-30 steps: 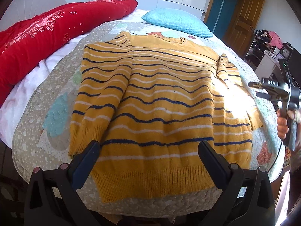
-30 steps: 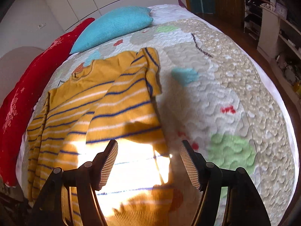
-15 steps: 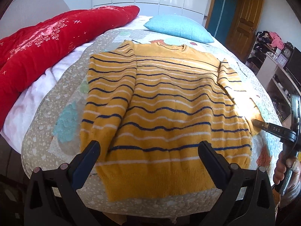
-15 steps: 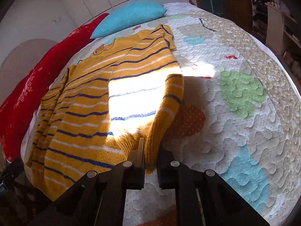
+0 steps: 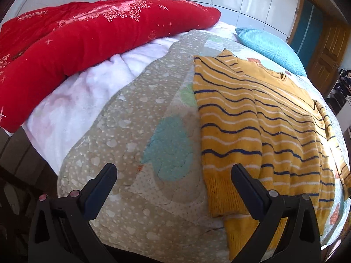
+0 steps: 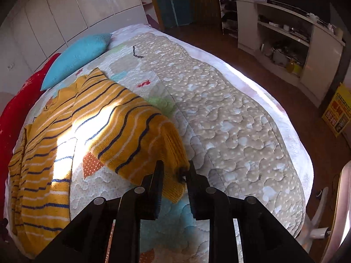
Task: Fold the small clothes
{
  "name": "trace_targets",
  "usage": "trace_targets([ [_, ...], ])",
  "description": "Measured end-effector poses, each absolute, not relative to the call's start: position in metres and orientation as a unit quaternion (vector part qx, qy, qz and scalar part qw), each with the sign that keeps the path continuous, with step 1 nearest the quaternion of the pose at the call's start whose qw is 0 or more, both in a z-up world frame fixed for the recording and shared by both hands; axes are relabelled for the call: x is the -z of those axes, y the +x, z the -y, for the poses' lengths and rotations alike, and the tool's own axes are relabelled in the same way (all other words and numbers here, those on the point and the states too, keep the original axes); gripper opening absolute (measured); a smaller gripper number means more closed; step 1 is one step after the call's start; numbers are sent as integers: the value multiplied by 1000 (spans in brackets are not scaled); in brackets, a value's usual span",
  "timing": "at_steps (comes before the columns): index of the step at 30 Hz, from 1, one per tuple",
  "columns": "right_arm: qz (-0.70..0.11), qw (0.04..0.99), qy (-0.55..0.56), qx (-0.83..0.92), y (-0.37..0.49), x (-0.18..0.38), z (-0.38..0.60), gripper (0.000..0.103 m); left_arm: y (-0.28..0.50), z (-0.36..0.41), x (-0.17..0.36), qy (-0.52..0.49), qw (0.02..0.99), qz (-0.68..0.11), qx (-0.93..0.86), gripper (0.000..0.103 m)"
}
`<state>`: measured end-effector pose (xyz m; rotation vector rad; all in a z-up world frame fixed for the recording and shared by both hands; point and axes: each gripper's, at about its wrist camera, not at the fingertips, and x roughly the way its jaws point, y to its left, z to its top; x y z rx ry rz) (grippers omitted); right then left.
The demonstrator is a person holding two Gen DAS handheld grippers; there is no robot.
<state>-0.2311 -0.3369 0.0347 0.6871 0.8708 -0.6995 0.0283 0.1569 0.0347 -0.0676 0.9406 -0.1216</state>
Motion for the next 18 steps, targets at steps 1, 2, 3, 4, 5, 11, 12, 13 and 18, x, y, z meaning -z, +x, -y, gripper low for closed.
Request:
trace_targets([
  [1, -403, 795, 318, 323, -231, -36, 332, 33, 30, -154, -30, -36, 884, -461, 71, 103],
  [2, -402, 798, 316, 320, -229, -37, 328, 34, 31, -150, -27, -39, 879, -468, 83, 103],
  [3, -402, 800, 312, 318, -228, -39, 322, 36, 32, -143, -24, -38, 876, -470, 99, 103],
  [4, -402, 802, 307, 318, -226, -40, 317, 36, 32, -137, -22, -32, 876, -468, 109, 103],
  [5, -403, 805, 299, 317, -223, -41, 312, 36, 33, -130, -21, -24, 877, -465, 117, 103],
  [11, -402, 822, 249, 317, -209, -54, 285, 36, 56, -122, -22, -42, 871, -468, 144, 17],
  [12, -399, 825, 239, 321, -208, -58, 281, 36, 63, -135, -27, -67, 872, -468, 131, 16],
  [13, -396, 828, 230, 324, -208, -61, 278, 36, 69, -147, -29, -85, 874, -464, 118, 16],
  [18, -390, 836, 207, 325, -202, -70, 268, 36, 106, -225, -40, -151, 884, -442, 30, 15],
])
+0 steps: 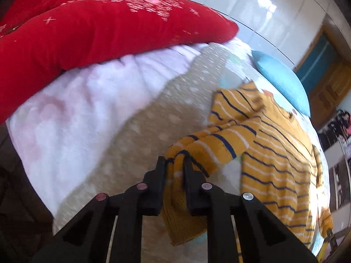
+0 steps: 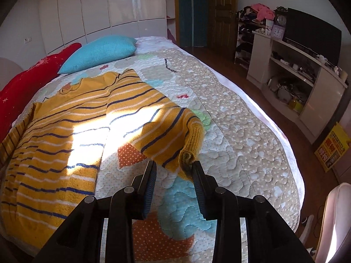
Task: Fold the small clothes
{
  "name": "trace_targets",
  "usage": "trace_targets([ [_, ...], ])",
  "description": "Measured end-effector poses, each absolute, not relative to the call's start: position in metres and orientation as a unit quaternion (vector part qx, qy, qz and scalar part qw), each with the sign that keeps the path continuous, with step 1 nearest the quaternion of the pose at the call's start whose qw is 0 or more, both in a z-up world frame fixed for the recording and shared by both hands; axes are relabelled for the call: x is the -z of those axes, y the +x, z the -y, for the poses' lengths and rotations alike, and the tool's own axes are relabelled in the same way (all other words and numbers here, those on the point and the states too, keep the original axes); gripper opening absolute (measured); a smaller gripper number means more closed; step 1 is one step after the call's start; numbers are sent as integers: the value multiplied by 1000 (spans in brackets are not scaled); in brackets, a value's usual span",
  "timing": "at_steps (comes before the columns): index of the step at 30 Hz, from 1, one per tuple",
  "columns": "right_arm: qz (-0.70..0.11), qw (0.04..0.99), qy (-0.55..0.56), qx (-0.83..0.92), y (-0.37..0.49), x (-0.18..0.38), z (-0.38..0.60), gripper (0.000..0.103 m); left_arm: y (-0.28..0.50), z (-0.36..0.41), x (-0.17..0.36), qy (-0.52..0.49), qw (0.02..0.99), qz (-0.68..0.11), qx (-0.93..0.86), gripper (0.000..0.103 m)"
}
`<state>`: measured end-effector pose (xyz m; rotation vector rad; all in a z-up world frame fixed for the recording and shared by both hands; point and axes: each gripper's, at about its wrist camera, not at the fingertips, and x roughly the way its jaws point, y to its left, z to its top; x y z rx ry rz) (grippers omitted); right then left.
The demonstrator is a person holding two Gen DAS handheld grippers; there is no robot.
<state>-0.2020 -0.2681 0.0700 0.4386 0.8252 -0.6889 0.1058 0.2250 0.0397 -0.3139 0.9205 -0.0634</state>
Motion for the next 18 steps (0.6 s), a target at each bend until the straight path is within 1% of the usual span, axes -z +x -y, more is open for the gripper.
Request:
trace_targets([
  [5, -386, 851, 198, 295, -185, -75, 249, 37, 129, -281, -34, -181, 879, -440, -27, 15],
  [7, -387, 861, 184, 274, -172, -79, 234, 37, 131, -294, -29, -193, 876, -441, -34, 17],
  [8, -391, 866, 176, 259, -163, -81, 226, 39, 129, -296, -26, -198, 874, -441, -37, 20],
  [10, -399, 875, 161, 222, -142, -84, 207, 47, 123, -298, -20, -205, 874, -438, -45, 26],
  [12, -409, 883, 140, 185, -116, -86, 183, 48, 116, -299, -13, -210, 873, -438, -43, 37],
  [14, -419, 888, 128, 138, -88, -88, 156, 48, 105, -301, -11, -222, 872, -434, -33, 42],
  [16, -427, 892, 129, 79, -57, -90, 126, 49, 88, -301, -15, -229, 875, -426, -22, 52],
  [17, -431, 892, 129, 47, -40, -90, 109, 49, 81, -301, -16, -233, 876, -422, -17, 61],
  [18, -434, 891, 129, 17, -24, -91, 93, 50, 70, -302, -18, -238, 877, -417, -13, 69],
])
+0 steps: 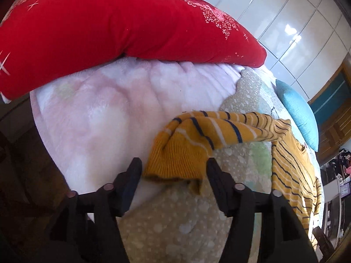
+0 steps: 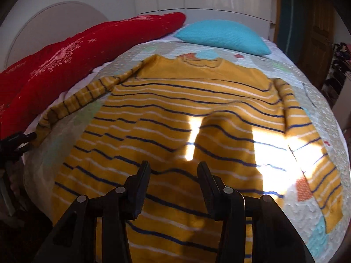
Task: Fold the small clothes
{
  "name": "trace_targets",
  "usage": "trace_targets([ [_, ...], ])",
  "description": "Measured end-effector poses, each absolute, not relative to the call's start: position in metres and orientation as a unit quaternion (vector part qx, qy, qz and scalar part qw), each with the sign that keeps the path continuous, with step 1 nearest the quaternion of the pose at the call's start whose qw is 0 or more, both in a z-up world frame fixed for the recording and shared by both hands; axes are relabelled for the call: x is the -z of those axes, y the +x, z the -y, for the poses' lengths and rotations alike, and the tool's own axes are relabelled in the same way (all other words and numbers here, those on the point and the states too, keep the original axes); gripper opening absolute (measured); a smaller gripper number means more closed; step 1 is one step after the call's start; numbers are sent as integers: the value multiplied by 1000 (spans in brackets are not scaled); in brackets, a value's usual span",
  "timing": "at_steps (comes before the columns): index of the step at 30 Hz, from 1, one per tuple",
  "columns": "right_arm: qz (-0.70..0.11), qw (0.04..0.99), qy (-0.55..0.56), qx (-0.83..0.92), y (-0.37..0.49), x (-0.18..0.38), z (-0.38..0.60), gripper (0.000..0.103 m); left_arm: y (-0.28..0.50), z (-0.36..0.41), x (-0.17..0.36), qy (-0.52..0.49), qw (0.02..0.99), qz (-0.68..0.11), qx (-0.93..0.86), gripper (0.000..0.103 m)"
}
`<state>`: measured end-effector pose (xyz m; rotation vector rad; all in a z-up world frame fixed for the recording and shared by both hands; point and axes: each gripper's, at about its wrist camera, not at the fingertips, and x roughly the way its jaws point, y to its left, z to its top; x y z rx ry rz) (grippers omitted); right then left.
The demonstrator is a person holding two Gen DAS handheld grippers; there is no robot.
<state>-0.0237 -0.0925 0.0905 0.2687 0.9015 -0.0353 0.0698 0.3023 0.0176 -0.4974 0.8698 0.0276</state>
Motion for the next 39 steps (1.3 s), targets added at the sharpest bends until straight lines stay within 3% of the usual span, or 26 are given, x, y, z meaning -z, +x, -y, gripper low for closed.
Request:
trace_targets([
  [7, -452, 860, 161, -174, 82, -90, -38, 68, 22, -314, -9, -245, 870, -428, -7, 73],
  [18, -488, 834, 128, -225, 180, -68, -178, 69, 3, -341, 13, -276, 849, -450, -18, 73],
  [20, -482, 840, 112, -222, 185, -67, -185, 47, 2, -343, 14, -281, 847, -451, -17, 73],
  [21, -486, 835, 113, -232, 187, -68, -185, 17, 2, -342, 14, -280, 848, -450, -17, 73],
  [22, -493, 826, 125, -244, 188, -69, -182, 6, 1, -341, 13, -278, 848, -450, -17, 73],
  [28, -470, 834, 153, -244, 167, -117, -107, 5, -1, -333, 3, -263, 855, -448, -9, 73],
  [33, -460, 874, 28, -153, 132, -167, -7, 5, -1, -319, -5, -252, 858, -447, 10, 73],
  [38, -524, 848, -65, 40, 120, -149, 120, 5, 3, -297, -14, -225, 868, -443, 10, 78],
  [39, -535, 834, -87, 98, 118, -138, 144, 12, 4, -293, -15, -221, 868, -444, 12, 79],
])
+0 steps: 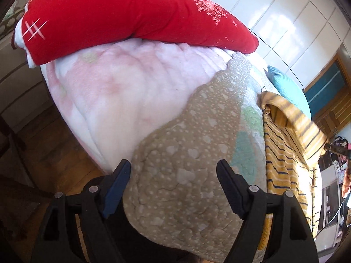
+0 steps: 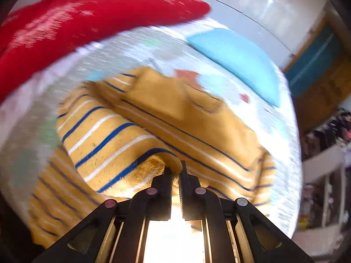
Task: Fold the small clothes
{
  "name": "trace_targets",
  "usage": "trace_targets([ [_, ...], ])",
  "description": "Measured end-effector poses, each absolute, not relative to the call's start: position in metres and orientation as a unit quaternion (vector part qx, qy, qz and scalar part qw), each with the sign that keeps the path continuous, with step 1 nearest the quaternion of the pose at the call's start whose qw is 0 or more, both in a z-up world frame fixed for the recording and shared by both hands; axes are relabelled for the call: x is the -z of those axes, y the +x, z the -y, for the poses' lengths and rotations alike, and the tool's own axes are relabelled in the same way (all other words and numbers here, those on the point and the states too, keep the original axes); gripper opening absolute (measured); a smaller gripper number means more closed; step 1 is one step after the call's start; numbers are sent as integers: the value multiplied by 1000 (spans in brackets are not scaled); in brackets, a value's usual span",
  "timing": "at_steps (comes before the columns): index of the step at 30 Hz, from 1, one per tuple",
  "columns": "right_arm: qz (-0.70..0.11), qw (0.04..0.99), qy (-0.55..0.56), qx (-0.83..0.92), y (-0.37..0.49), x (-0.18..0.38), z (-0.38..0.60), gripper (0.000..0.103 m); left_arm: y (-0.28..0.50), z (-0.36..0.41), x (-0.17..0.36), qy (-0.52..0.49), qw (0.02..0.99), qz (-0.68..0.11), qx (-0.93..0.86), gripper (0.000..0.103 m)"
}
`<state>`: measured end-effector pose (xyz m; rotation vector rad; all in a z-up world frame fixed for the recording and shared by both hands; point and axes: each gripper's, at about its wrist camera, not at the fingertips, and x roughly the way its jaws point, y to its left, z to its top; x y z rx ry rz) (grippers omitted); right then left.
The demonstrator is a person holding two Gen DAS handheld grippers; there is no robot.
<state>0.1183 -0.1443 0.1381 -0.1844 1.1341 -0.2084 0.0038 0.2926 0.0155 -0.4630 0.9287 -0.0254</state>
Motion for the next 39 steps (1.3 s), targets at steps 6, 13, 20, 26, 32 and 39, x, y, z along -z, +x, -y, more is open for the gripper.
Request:
trace_targets([
  [6, -523, 822, 0, 225, 73, -110, 247, 51, 0, -269, -36, -173, 887, -428, 20, 79],
  [13, -479, 857, 97, 165, 52, -91, 248, 54, 8, -225, -49, -140, 894, -422, 61, 80],
  [20, -496, 854, 120, 99, 95, -73, 219, 54, 6, -149, -45, -88, 888, -429, 142, 80],
  [26, -444, 861, 173, 180, 62, -67, 267, 54, 4, -103, -19, -32, 878, -439, 189, 80],
  [32, -439, 847, 247, 172, 43, -57, 309, 54, 6, -79, -4, 21, 895, -414, 166, 94],
  [39, -484, 828, 261, 108, 69, -20, 283, 17, 1, -74, 1, 46, 903, -398, 158, 98],
])
